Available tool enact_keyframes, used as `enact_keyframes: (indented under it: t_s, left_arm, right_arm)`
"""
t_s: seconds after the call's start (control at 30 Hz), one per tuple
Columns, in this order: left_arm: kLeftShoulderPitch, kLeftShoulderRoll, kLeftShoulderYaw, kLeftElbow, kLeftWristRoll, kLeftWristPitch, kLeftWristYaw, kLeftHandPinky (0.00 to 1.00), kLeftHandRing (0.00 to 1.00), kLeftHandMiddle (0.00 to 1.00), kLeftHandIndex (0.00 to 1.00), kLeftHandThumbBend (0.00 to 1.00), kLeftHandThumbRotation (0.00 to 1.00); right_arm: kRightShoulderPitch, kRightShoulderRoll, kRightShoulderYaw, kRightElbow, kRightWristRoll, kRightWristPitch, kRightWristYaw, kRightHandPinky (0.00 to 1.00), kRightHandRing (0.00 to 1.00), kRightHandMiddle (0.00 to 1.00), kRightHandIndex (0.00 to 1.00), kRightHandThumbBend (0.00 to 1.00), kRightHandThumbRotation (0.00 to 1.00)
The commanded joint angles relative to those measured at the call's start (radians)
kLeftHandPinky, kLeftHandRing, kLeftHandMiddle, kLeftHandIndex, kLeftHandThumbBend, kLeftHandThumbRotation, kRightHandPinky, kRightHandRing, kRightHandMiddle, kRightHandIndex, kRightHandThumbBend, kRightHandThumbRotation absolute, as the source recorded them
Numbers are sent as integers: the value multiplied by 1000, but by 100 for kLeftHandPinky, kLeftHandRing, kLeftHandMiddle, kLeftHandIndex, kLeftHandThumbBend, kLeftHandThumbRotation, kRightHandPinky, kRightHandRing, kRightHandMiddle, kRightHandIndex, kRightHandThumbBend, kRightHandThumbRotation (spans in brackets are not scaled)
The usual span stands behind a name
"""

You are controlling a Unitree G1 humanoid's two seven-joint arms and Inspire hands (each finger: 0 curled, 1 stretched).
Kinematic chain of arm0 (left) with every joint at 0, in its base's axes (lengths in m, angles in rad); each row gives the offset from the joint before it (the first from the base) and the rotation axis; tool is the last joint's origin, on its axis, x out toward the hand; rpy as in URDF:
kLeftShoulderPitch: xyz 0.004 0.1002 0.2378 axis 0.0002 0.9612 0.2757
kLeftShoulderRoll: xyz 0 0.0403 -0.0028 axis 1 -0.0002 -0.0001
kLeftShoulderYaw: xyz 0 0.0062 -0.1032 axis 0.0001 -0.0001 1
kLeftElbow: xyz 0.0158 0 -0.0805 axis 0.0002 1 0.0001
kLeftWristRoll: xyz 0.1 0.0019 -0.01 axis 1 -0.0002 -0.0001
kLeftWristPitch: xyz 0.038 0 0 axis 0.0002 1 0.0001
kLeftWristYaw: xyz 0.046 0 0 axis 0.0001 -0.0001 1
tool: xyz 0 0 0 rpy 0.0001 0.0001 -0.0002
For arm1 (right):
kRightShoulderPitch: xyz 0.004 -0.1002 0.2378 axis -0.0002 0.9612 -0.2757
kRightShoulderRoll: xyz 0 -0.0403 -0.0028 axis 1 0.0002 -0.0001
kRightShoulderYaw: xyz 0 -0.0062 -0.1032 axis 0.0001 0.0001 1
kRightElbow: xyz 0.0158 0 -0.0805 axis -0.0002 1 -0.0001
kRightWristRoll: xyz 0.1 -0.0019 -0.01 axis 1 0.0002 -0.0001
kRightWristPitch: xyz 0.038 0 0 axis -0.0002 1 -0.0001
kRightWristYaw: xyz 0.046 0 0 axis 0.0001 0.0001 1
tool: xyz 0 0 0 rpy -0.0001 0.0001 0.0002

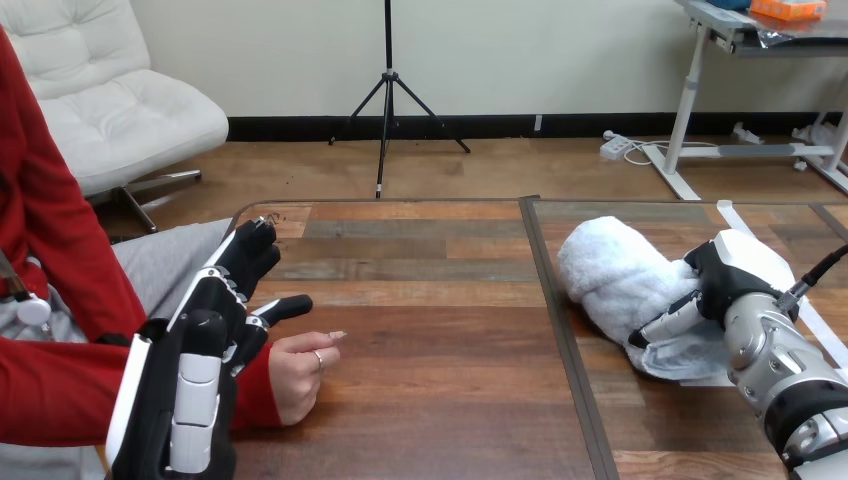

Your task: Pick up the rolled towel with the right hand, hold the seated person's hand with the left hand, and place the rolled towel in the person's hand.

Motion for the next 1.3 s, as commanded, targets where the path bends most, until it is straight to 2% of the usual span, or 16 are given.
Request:
enact_keyframes:
  t_s: [0.0,0.47,0.67,0.87,1.0,1.17,1.27]
  left_arm:
    - [-43,-25,12,-37,18,-13,8,74,92,90,84,73,95]
    - [-43,-27,17,-37,43,-17,22,75,91,88,82,73,95]
    - [-41,-24,28,-42,108,-15,54,70,88,87,81,73,93]
    - [-42,-6,57,-50,227,-22,100,59,80,82,79,73,88]
    - [-44,28,85,-51,298,-23,115,56,76,80,78,73,87]
    - [-47,72,118,-47,340,-6,102,62,78,81,79,76,83]
    - [-49,91,133,-49,348,9,92,68,82,83,80,79,78]
  right_arm:
    - [29,15,17,20,-16,-18,20,41,48,52,45,81,0]
    - [39,4,11,19,-9,-54,23,40,48,52,46,82,0]
    - [48,-1,-7,13,8,-91,11,40,47,51,46,82,0]
    - [59,-4,-52,2,51,-147,-6,41,47,51,46,82,0]
    - [67,-4,-86,-7,86,-188,-19,41,47,50,46,81,0]
    - [76,2,-137,-19,142,-229,-23,41,46,49,45,80,0]
    - [87,7,-176,-30,184,-273,-26,41,46,48,45,81,0]
